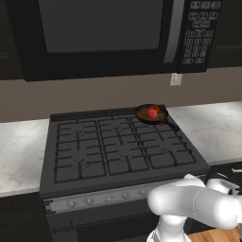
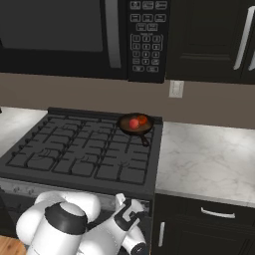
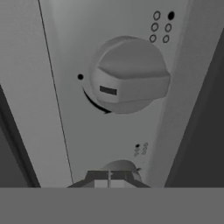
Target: Place the pan on the rear right burner on the stove. Then place the tomato and the onion in the pan and turn on the rear right burner.
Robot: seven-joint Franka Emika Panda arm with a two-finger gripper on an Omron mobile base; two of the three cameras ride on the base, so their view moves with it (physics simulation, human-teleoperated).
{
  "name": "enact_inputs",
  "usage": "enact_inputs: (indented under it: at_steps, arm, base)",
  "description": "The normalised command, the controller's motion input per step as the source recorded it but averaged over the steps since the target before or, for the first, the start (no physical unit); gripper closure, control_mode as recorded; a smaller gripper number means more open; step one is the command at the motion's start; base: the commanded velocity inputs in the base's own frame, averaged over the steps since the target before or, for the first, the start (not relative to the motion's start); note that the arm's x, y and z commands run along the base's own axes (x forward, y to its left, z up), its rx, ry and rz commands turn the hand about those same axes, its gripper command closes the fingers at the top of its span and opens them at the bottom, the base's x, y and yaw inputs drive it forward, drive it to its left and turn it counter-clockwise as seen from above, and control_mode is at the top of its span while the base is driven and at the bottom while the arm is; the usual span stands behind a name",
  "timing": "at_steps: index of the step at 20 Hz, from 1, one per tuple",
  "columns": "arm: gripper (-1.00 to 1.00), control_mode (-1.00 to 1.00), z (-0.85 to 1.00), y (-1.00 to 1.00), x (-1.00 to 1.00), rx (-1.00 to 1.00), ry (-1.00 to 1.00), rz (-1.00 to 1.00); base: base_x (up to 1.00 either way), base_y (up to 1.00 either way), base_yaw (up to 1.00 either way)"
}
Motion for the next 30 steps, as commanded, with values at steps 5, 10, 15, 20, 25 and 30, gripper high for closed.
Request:
enact_inputs:
  at_steps: [5, 10, 15, 20, 25, 30]
  arm:
    - [1.0, -1.0, 0.0, 0.34, 0.01, -0.31, -0.04, 0.06]
    - [1.0, -1.0, -0.01, 0.41, 0.07, -0.28, -0.02, 0.09]
    - [1.0, -1.0, -0.09, 0.48, 0.08, -0.14, 0.0, 0.16]
    - [1.0, -1.0, -0.13, 0.57, 0.08, -0.14, 0.0, 0.18]
    - [1.0, -1.0, -0.18, 0.76, 0.02, -0.16, -0.01, 0.19]
    - [1.0, -1.0, -0.16, 0.8, 0.0, -0.23, -0.09, 0.19]
  base:
    - [0.0, 0.0, 0.0]
    - [0.0, 0.0, 0.0]
    - [0.0, 0.0, 0.0]
    - [0.0, 0.0, 0.0]
    - [0.0, 0.0, 0.0]
    - [0.0, 0.0, 0.0]
